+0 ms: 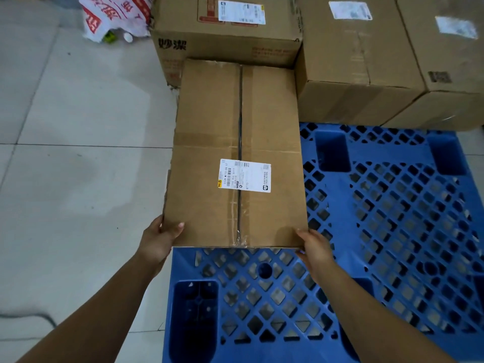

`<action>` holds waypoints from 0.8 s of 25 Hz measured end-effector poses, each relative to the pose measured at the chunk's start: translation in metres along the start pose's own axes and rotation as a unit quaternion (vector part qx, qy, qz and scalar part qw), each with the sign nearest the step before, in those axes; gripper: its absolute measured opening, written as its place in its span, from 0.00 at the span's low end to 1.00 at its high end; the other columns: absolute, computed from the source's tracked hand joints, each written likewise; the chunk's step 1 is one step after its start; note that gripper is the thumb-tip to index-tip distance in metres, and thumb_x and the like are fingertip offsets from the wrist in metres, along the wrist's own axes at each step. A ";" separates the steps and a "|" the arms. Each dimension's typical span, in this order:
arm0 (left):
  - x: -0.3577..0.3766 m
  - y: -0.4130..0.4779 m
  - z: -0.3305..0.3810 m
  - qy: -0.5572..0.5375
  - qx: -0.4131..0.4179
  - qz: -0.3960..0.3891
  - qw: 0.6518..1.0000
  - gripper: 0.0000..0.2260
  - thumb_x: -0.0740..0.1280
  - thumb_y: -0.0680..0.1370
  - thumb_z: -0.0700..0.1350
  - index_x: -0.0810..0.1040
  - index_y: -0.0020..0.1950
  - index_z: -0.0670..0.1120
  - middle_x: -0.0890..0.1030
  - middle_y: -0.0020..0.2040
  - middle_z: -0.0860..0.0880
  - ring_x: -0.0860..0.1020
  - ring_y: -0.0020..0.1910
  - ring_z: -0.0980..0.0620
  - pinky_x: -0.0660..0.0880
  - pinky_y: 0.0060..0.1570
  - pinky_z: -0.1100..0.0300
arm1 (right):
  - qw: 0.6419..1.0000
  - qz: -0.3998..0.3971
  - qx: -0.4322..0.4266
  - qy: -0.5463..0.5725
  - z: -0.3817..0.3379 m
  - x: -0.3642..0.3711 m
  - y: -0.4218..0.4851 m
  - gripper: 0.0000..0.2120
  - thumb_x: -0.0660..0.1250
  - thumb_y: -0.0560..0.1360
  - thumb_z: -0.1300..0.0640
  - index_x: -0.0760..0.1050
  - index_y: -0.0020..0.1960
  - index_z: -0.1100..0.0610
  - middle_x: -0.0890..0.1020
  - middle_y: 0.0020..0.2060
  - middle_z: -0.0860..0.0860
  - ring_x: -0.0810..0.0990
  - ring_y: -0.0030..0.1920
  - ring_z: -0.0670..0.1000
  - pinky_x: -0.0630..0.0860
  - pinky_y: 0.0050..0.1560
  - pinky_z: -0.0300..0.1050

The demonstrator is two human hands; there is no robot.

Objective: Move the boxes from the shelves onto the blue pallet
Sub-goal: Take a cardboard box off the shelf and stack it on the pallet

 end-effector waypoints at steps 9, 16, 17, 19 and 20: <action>0.024 -0.101 0.190 0.146 0.053 -0.004 0.988 0.26 0.67 0.76 0.36 0.63 0.73 0.38 0.73 0.64 0.39 0.77 0.51 0.42 0.74 0.43 0.64 | 0.986 0.031 -0.110 -0.120 -0.142 -0.021 -0.126 0.12 0.59 0.78 0.68 0.74 0.59 0.71 0.72 0.34 0.61 0.72 0.37 0.60 0.71 0.59 0.67; 0.108 -0.329 0.492 0.199 0.325 -0.113 0.918 0.17 0.57 0.75 0.25 0.76 0.55 0.42 0.73 0.36 0.47 0.70 0.28 0.54 0.64 0.21 0.71 | 0.912 0.039 -0.382 -0.142 -0.423 -0.141 -0.376 0.15 0.64 0.76 0.66 0.74 0.62 0.67 0.78 0.44 0.56 0.77 0.40 0.53 0.73 0.42 0.46; 0.128 -0.380 0.533 0.211 0.377 -0.118 0.894 0.17 0.59 0.75 0.27 0.77 0.58 0.41 0.73 0.35 0.46 0.70 0.27 0.54 0.65 0.22 0.70 | 0.895 0.056 -0.422 -0.131 -0.458 -0.177 -0.426 0.14 0.64 0.76 0.67 0.75 0.61 0.67 0.79 0.43 0.57 0.77 0.37 0.52 0.74 0.40 0.46; 0.172 -0.494 0.597 0.229 0.461 -0.134 0.846 0.14 0.63 0.76 0.33 0.76 0.60 0.43 0.76 0.40 0.44 0.72 0.32 0.52 0.68 0.29 0.65 | 0.862 0.096 -0.483 -0.119 -0.510 -0.258 -0.524 0.13 0.65 0.75 0.67 0.76 0.59 0.67 0.79 0.40 0.58 0.77 0.33 0.49 0.75 0.39 0.45; 0.196 -0.552 0.618 0.232 0.497 -0.148 0.823 0.13 0.63 0.76 0.36 0.76 0.61 0.43 0.76 0.44 0.44 0.73 0.36 0.51 0.68 0.32 0.64 | 0.849 0.121 -0.501 -0.114 -0.524 -0.302 -0.571 0.12 0.65 0.75 0.67 0.76 0.58 0.67 0.79 0.39 0.58 0.77 0.31 0.48 0.75 0.36 0.43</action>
Point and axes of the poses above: each hand's wrist, its own y-axis towards the middle knuckle, its own x-axis out of the palm, z = x × y, the point moved 2 cm from there along y, towards the middle knuckle
